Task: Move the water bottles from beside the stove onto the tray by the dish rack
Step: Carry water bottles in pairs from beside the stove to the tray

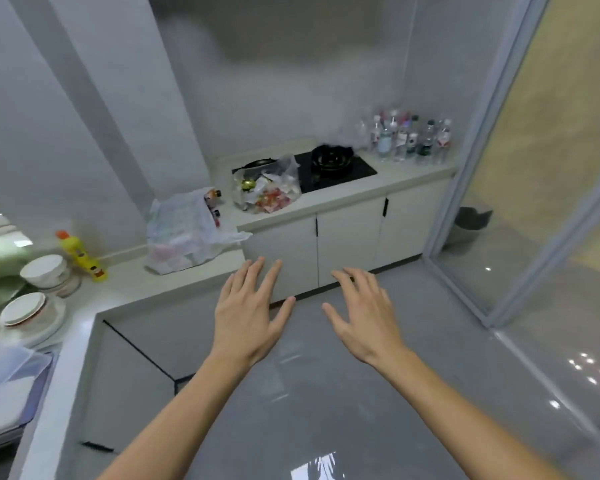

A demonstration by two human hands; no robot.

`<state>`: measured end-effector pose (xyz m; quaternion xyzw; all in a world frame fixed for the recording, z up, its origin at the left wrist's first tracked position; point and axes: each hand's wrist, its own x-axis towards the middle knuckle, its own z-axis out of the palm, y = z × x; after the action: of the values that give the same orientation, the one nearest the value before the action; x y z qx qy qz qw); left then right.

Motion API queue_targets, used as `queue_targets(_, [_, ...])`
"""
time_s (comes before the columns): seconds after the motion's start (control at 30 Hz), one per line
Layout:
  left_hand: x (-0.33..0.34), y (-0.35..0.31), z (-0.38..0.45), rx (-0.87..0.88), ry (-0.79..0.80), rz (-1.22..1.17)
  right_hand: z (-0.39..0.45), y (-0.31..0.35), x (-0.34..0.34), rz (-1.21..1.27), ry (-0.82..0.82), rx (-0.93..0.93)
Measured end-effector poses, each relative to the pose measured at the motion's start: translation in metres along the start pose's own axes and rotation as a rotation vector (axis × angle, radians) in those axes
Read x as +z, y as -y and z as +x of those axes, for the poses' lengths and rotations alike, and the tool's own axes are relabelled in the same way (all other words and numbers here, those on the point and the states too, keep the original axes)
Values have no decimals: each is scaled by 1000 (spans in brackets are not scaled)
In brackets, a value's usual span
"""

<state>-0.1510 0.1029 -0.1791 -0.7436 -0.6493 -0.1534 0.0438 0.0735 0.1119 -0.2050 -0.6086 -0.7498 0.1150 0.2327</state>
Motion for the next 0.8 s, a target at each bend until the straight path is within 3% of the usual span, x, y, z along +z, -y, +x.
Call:
queue_targets(0.43, [103, -29, 249, 205, 47, -257, 172, -105, -6, -97, -89, 229])
queue_targets(0.8, [171, -68, 418, 359, 85, -294, 302, -189, -6, -92, -131, 337])
